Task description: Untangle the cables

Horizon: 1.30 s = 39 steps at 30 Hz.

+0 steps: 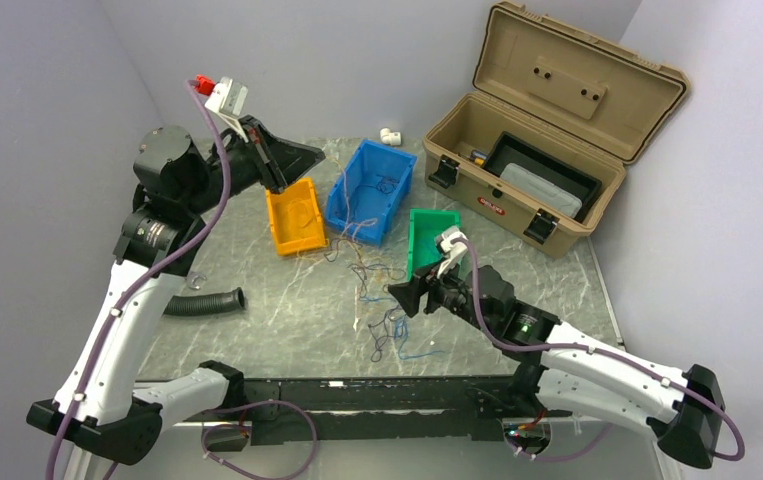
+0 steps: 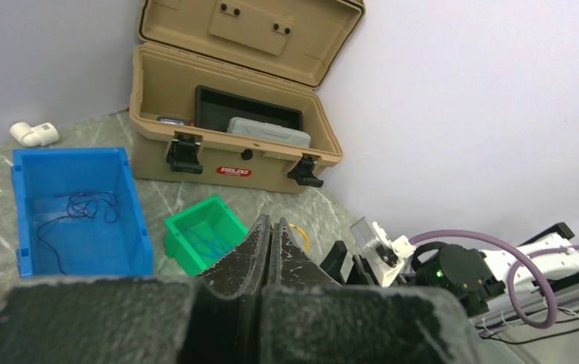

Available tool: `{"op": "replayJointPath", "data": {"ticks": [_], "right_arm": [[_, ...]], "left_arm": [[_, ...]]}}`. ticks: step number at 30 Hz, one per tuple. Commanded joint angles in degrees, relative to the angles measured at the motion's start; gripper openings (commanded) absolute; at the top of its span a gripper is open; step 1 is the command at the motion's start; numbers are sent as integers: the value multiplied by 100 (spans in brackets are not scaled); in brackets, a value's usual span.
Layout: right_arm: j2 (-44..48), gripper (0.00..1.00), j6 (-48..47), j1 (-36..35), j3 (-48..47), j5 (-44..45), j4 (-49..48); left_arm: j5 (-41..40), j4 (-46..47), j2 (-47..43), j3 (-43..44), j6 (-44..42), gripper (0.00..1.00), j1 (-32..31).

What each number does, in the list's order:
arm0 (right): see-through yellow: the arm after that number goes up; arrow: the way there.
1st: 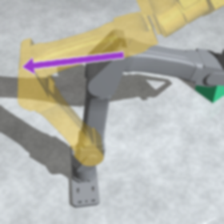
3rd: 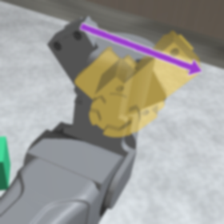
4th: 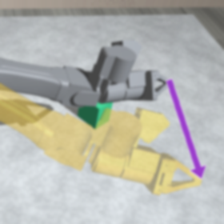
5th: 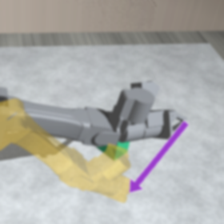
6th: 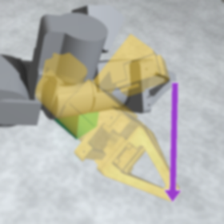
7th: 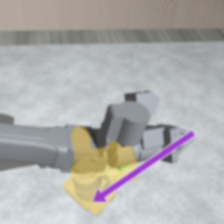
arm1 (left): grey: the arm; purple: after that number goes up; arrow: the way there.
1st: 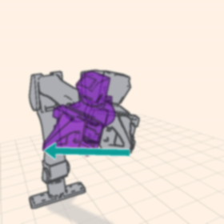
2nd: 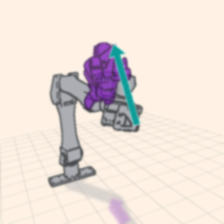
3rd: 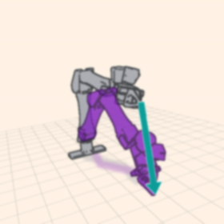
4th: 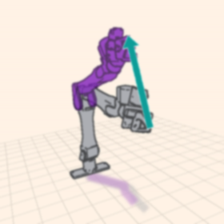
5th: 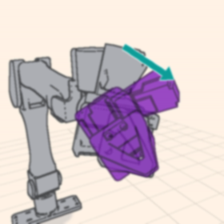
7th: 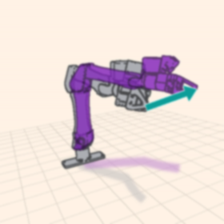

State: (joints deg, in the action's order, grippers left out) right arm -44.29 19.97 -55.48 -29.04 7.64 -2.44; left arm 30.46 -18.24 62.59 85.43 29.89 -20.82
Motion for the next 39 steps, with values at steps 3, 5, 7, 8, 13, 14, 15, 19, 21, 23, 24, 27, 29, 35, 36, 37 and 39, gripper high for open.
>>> {"op": "replayJointPath", "data": {"ticks": [3, 5, 7, 8, 13, 14, 15, 19, 21, 23, 24, 27, 29, 35, 36, 37, 39], "right_arm": [[-262, 69, -390, 11, -480, 99, -164], [-335, 69, -432, 20, -520, 89, -234], [-384, 68, -485, 49, -548, 11, -340], [-412, 67, -509, 74, -558, -58, -401], [-695, 65, -719, 121, -726, -960, -683], [-774, 67, -743, 125, -761, -1073, -757], [-846, 68, -775, 123, -802, -1158, -793], [-1160, 72, -877, 126, -951, -1352, -1032], [-1383, 73, -929, 126, -1051, -1444, -1153], [-1635, 73, -981, 124, -1197, -1481, -1224], [-1782, 73, -1019, 125, -1274, -1495, -1249], [-2228, 73, -1090, 121, -1419, -1389, -1387], [-2469, 63, -1038, 125, -1449, -1220, -1451], [-2141, 0, -479, 121, -865, -528, -1479], [-1961, 0, -390, 127, -729, -339, -1384], [-1695, 0, -302, 128, -605, -88, -1246], [-1260, 0, -125, 141, -407, 319, -841]], "left_arm": [[507, 262, -103, 31, 166, 0, 17], [533, 260, -146, 8, 158, 0, 19], [548, 228, -171, -23, 157, 0, 19], [565, 220, -183, -38, 156, 0, 23], [767, 408, -246, -232, 304, 0, 17], [793, 404, -247, -245, 314, 0, 19], [802, 390, -247, -234, 307, 0, 17], [791, 313, -256, -189, 264, 0, 21], [781, 303, -260, -189, 267, 0, 17], [827, 341, -256, -214, 317, 0, 17], [856, 377, -256, -221, 344, 0, 16], [913, 498, -260, -260, 419, 0, 13], [897, 470, -273, -243, 404, 0, 12], [291, -49, -381, -106, -49, 0, 18], [119, -137, -427, -112, -167, 0, 21], [-34, -216, -472, -132, -254, 0, 19], [-452, -463, -555, -176, -430, 0, 17]]}}
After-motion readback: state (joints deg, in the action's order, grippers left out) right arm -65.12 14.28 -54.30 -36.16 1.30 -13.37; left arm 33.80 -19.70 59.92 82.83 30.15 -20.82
